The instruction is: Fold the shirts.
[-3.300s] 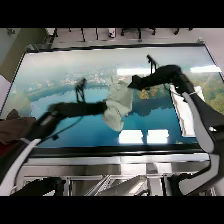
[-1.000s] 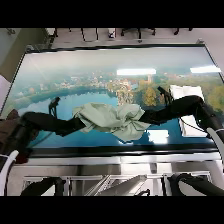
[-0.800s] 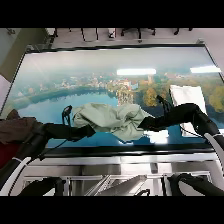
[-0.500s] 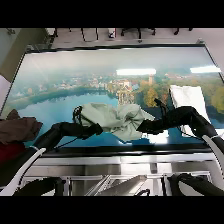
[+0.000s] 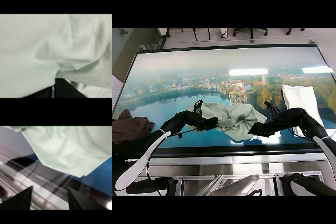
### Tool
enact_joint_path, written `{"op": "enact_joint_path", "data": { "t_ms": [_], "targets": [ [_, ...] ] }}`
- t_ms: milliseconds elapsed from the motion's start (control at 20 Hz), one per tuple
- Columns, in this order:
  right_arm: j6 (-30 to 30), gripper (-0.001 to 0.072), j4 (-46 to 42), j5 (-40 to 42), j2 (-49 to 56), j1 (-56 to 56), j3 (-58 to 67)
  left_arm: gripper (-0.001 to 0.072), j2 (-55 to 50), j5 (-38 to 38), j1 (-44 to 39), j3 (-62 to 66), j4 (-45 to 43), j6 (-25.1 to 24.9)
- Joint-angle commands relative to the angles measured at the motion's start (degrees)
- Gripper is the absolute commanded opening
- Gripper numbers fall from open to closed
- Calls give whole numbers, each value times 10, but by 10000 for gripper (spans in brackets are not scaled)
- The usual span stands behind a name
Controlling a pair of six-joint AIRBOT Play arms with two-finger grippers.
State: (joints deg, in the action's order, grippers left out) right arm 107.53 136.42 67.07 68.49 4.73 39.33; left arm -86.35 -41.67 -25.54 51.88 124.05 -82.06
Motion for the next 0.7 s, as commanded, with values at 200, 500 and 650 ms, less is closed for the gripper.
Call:
{"op": "enact_joint_path", "data": {
  "t_ms": [200, 500, 650],
  "targets": [
    [-15, 489, -3, -55, 1, 1, -28, 17, 148, -168, 62, 75, 0, -41],
    [-28, 490, 3, -79, 1, 26, -41, 17, 218, -206, 109, 78, 0, -43],
    [-50, 490, 3, -117, 1, 72, -62, 17, 218, -195, 92, 77, 0, -45]
  ]
}}
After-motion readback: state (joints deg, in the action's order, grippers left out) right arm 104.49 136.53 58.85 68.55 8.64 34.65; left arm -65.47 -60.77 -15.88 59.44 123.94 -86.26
